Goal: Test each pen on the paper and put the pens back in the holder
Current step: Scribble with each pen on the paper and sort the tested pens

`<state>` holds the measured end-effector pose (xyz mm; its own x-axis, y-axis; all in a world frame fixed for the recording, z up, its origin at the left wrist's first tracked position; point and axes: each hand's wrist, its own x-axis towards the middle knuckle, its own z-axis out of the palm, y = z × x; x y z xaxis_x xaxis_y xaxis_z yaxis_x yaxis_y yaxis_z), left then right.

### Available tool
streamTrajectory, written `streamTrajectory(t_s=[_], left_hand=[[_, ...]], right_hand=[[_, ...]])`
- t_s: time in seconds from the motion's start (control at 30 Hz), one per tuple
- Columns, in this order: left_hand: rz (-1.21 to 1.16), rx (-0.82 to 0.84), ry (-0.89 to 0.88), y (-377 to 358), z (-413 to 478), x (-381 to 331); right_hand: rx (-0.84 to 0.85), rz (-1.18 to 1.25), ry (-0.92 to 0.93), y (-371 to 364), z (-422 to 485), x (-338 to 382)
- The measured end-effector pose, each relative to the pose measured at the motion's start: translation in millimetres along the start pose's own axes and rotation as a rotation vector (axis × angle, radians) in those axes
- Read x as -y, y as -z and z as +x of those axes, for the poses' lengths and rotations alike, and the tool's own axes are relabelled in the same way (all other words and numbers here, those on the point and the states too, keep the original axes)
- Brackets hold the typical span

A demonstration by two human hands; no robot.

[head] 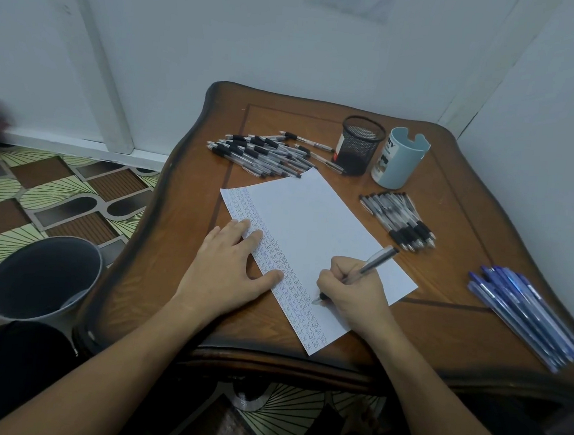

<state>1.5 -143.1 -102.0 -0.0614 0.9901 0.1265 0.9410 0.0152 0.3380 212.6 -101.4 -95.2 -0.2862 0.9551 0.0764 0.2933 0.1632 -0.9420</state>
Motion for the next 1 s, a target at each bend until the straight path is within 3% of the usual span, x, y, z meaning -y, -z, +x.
streamTrajectory(t_s=[1.0], left_hand=[[-0.007,0.002,0.0,-0.1,-0.4,0.6]], right_hand=[[0.05,-0.045,-0.007,1.8,-1.5,1.0]])
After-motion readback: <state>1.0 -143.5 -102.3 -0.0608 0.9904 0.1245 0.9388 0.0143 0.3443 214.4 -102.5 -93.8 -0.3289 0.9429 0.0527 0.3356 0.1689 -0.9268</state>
